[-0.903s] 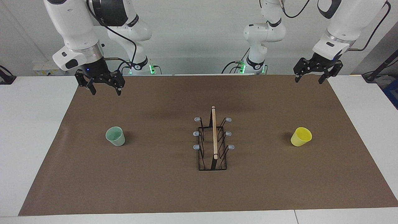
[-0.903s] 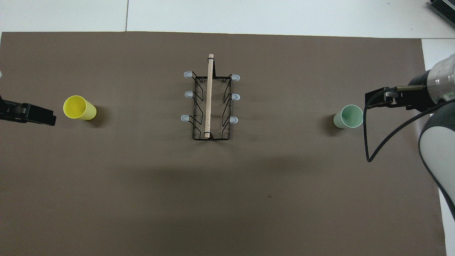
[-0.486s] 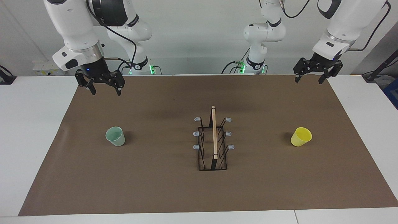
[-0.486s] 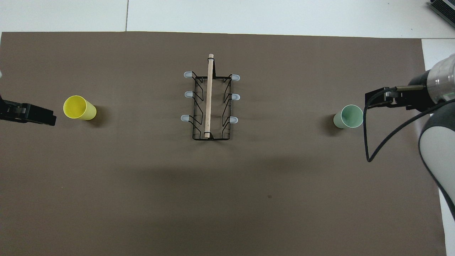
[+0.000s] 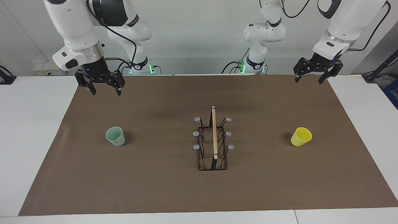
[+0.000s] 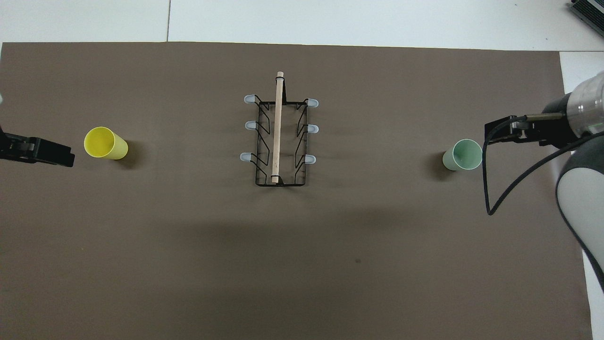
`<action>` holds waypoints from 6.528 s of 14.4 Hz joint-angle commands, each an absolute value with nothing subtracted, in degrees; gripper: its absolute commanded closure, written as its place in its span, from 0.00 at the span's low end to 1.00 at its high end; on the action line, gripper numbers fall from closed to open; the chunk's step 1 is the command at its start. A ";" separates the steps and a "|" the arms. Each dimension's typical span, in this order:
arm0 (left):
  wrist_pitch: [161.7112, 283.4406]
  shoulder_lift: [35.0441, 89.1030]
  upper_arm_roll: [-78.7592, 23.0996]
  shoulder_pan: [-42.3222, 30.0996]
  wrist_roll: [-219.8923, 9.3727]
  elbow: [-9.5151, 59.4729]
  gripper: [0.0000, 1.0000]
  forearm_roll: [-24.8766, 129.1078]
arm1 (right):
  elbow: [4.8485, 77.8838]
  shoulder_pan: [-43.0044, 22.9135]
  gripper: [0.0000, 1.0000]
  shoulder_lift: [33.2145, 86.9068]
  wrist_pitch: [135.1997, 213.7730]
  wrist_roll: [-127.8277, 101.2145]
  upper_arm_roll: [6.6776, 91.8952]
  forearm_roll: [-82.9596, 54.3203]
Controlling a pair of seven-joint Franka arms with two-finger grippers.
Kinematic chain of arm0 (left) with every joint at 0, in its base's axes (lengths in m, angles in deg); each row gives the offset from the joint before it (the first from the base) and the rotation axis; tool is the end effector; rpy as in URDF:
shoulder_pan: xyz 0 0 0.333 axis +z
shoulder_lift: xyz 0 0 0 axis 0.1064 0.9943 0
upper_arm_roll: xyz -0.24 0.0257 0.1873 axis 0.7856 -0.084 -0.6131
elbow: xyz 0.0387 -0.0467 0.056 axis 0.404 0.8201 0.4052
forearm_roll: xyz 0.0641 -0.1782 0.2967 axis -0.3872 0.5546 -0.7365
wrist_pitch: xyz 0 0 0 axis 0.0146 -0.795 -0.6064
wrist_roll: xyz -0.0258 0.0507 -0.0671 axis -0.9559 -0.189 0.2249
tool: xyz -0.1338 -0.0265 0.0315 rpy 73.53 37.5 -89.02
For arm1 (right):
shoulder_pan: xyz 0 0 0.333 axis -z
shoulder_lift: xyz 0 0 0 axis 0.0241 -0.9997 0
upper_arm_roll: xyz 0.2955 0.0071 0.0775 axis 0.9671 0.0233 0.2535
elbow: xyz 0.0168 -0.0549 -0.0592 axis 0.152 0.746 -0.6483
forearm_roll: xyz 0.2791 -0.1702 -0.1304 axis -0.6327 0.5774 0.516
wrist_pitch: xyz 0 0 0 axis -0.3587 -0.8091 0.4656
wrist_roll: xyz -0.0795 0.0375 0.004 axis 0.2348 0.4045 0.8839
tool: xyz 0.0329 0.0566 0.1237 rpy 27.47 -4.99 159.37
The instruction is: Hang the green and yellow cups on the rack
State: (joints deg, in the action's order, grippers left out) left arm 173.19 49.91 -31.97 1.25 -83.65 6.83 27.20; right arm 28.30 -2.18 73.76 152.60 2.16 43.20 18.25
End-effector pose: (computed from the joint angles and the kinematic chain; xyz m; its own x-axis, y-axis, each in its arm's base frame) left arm 0.4979 -0.0332 0.5917 0.9850 -0.1724 0.0031 -0.1724 -0.9850 0.0057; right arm 0.5302 0.0386 0.5723 0.9970 -0.0441 0.0629 -0.0458 -0.9986 0.0262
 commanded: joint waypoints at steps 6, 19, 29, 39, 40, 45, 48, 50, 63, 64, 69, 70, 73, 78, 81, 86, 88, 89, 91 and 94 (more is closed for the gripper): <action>172.26 49.29 -32.18 1.18 -84.02 6.84 0.00 26.80 | 26.74 -1.08 0.00 72.59 151.99 1.55 43.49 19.08; 176.29 47.53 -32.18 1.45 -84.45 11.31 0.00 26.89 | 29.81 0.76 0.00 73.21 153.30 -5.74 43.23 23.91; 181.84 57.18 -32.44 4.86 -86.48 6.24 0.00 34.44 | 35.95 -2.13 0.00 74.69 154.18 -38.58 44.11 42.43; 186.94 68.79 -32.53 14.18 -100.61 2.44 0.00 46.65 | 41.85 -2.84 0.00 77.07 157.95 -69.34 44.11 51.84; 187.37 69.93 -32.53 14.54 -103.41 2.27 0.00 47.80 | 43.07 -3.01 0.00 77.07 159.96 -72.95 44.11 53.17; 188.52 79.15 -33.76 16.38 -116.06 -3.17 0.02 49.47 | 45.81 -6.43 0.00 72.70 163.15 -76.07 44.11 59.76; 189.40 83.02 -34.11 19.89 -125.37 -4.06 0.01 55.97 | 46.16 -8.81 0.00 68.30 163.15 -72.12 44.11 64.95; 190.88 83.91 -34.11 20.52 -133.20 -3.98 0.01 58.26 | 46.51 -10.04 0.00 65.66 163.93 -70.53 44.11 67.76; 190.18 84.36 -34.11 25.18 -153.09 5.69 0.00 68.29 | 45.98 -17.69 0.00 53.79 164.47 -54.90 44.11 72.87; 190.71 84.36 -34.11 24.83 -153.71 6.04 0.00 68.29 | 46.07 -17.69 0.00 53.17 164.47 -54.01 44.11 73.31; 194.25 82.25 -34.02 25.35 -158.02 12.99 0.00 73.19 | 48.61 -17.87 0.00 51.14 164.64 -50.41 44.11 73.66; 192.06 81.81 -34.02 25.44 -157.85 13.07 0.00 73.82 | 49.58 -17.78 0.00 51.23 165.16 -49.35 44.11 73.92; 190.28 80.85 -33.93 25.97 -156.44 14.74 0.00 74.44 | 51.69 -17.78 0.00 51.32 166.31 -46.27 44.11 76.56; 191.77 79.35 -33.93 25.62 -143.43 19.66 0.00 84.10 | 55.47 -16.90 0.00 52.02 169.21 -42.75 44.11 83.67; 194.84 79.00 -33.93 23.96 -143.61 21.24 0.00 86.91 | 55.91 -16.20 0.00 52.11 169.74 -42.66 44.11 87.19; 200.81 79.00 -33.93 21.50 -143.61 23.35 0.00 89.46 | 57.05 -13.66 0.00 52.11 171.93 -42.49 44.11 93.42; 201.61 79.00 -33.93 20.70 -143.69 23.71 0.02 90.70 | 57.58 -12.34 0.00 52.02 173.69 -41.26 44.11 95.71; 201.35 79.00 -33.93 20.96 -143.69 23.62 0.13 90.79 | 58.02 -11.29 0.00 52.02 174.56 -40.30 44.11 97.64; 200.91 79.00 -33.93 21.40 -143.61 23.27 0.79 90.79 | 58.55 -10.14 0.00 52.02 175.54 -39.50 44.11 99.93; 199.51 78.65 -33.93 21.40 -143.87 21.87 1.00 90.70 | 58.64 -9.61 0.45 52.02 176.33 -39.50 44.11 100.03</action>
